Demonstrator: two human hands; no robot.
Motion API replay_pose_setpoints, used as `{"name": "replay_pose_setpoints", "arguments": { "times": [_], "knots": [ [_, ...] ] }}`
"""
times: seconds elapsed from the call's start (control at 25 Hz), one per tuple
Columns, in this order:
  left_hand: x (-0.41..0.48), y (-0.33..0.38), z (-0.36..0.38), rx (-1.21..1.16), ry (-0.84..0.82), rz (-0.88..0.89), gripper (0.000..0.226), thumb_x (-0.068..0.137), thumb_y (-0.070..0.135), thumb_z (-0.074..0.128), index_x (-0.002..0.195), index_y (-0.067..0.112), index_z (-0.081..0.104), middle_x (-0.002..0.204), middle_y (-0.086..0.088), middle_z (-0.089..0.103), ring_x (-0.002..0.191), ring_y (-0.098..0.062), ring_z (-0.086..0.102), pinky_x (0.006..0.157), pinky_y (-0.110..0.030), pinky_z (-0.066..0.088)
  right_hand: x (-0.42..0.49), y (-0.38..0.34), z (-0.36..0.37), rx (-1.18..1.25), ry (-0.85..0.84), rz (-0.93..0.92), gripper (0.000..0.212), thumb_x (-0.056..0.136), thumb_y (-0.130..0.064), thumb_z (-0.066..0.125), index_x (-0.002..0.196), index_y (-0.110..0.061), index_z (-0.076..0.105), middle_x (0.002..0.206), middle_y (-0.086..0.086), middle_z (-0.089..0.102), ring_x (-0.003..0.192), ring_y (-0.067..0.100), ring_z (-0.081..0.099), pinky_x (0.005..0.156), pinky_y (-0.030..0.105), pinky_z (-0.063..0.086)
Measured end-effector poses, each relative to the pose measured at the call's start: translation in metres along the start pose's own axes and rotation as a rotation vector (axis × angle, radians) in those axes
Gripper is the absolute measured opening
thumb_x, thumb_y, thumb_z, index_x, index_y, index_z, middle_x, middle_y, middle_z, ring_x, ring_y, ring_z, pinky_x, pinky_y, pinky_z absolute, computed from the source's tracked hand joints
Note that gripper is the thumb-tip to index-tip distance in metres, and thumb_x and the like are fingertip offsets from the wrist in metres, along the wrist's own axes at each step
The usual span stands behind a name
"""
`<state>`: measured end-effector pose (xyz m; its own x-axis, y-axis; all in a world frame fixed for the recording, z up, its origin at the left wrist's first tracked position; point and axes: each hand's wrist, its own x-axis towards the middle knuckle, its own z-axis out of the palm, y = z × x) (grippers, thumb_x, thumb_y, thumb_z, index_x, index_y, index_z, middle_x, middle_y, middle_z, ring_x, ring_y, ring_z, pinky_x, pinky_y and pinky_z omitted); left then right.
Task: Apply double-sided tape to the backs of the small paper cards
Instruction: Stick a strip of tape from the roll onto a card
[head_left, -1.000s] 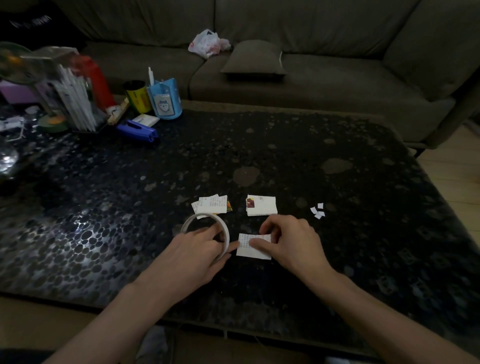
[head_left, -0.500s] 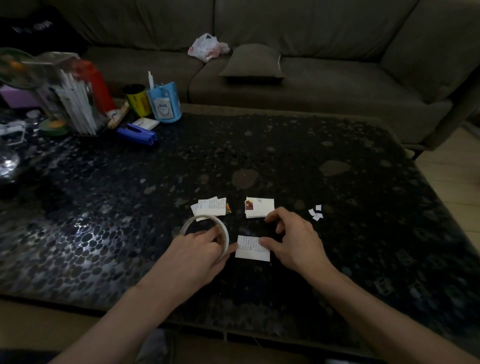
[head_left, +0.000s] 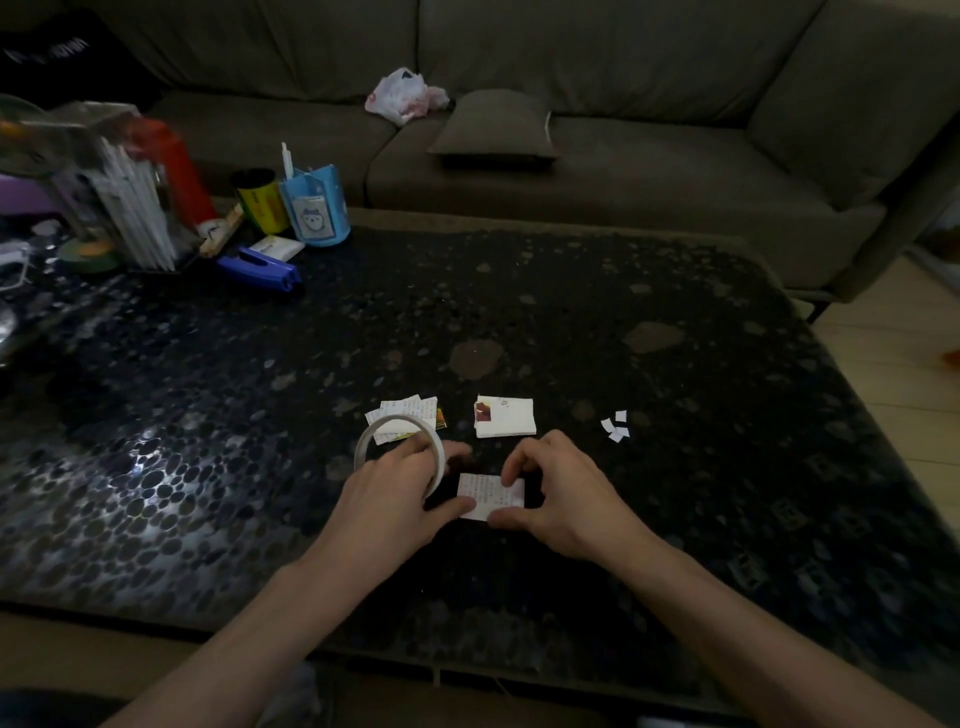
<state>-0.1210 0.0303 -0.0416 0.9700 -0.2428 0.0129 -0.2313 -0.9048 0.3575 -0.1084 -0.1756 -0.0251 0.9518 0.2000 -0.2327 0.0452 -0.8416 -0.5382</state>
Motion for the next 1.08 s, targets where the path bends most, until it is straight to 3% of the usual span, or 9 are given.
{"name": "replay_pose_setpoints", "arguments": {
  "times": [0.12,0.28,0.4,0.56,0.76,0.84,0.92,1.08],
  "knots": [
    [0.007,0.0,0.001,-0.025,-0.058,-0.024,0.061,0.089,0.055,0.072,0.145,0.042,0.053,0.144,0.013,0.052,0.13,-0.011,0.054,0.1,-0.038,0.053,-0.001,0.0,0.001,-0.04,0.002,-0.016,0.048,0.081,-0.045,0.086,0.118,-0.039,0.057,0.124,-0.013,0.046,0.112,0.005,0.049,0.095,0.027,0.049],
    [0.008,-0.001,0.002,-0.15,-0.07,-0.012,0.046,0.085,0.049,0.079,0.127,0.043,0.063,0.132,0.02,0.055,0.122,-0.005,0.056,0.1,-0.038,0.053,-0.003,0.001,-0.001,-0.035,-0.021,-0.033,0.037,0.082,-0.047,0.084,0.111,-0.037,0.062,0.12,-0.011,0.047,0.114,0.007,0.05,0.096,0.028,0.049],
    [0.006,0.001,0.001,-0.218,-0.064,-0.016,0.041,0.081,0.051,0.083,0.117,0.042,0.065,0.119,0.023,0.058,0.11,0.0,0.058,0.093,-0.034,0.055,-0.004,0.001,-0.001,0.01,-0.023,-0.053,0.032,0.082,-0.045,0.085,0.103,-0.038,0.062,0.118,-0.012,0.048,0.112,0.007,0.05,0.095,0.028,0.049],
    [0.006,0.002,-0.001,-0.275,-0.06,-0.035,0.023,0.081,0.048,0.083,0.093,0.041,0.065,0.087,0.017,0.069,0.082,0.002,0.065,0.069,-0.026,0.056,-0.003,0.003,0.002,0.077,0.007,-0.088,0.032,0.081,-0.04,0.086,0.101,-0.04,0.061,0.11,-0.018,0.055,0.102,0.001,0.054,0.081,0.018,0.047],
    [0.011,0.005,-0.014,-0.546,-0.04,-0.038,0.012,0.087,0.031,0.083,0.092,0.037,0.073,0.081,0.012,0.073,0.077,0.0,0.068,0.064,-0.015,0.051,-0.002,0.001,-0.009,0.656,-0.021,0.036,0.031,0.083,-0.033,0.087,0.108,-0.038,0.07,0.098,-0.016,0.077,0.089,-0.005,0.072,0.062,0.007,0.053],
    [0.011,0.008,-0.017,-0.721,-0.07,-0.047,0.008,0.094,0.024,0.076,0.099,0.03,0.077,0.071,0.012,0.073,0.062,0.001,0.065,0.058,-0.013,0.048,-0.004,-0.003,-0.014,0.84,-0.104,0.103,0.016,0.087,-0.033,0.083,0.102,-0.035,0.078,0.094,-0.017,0.079,0.087,-0.001,0.076,0.063,0.01,0.056],
    [0.011,0.01,-0.017,-0.8,-0.059,-0.088,0.008,0.098,0.021,0.071,0.1,0.023,0.078,0.058,0.008,0.067,0.051,-0.001,0.056,0.052,-0.014,0.045,-0.004,-0.003,-0.015,0.85,-0.103,0.093,0.01,0.091,-0.033,0.079,0.101,-0.034,0.08,0.095,-0.015,0.08,0.088,0.001,0.077,0.066,0.013,0.058],
    [0.013,0.017,-0.017,-0.872,0.052,-0.161,0.008,0.095,0.02,0.074,0.093,0.015,0.079,0.062,0.001,0.072,0.048,-0.003,0.057,0.047,-0.017,0.045,-0.002,-0.008,-0.011,0.795,0.045,0.078,0.02,0.091,-0.035,0.078,0.11,-0.032,0.079,0.1,-0.019,0.079,0.092,-0.005,0.074,0.081,0.022,0.059]
  ]
}}
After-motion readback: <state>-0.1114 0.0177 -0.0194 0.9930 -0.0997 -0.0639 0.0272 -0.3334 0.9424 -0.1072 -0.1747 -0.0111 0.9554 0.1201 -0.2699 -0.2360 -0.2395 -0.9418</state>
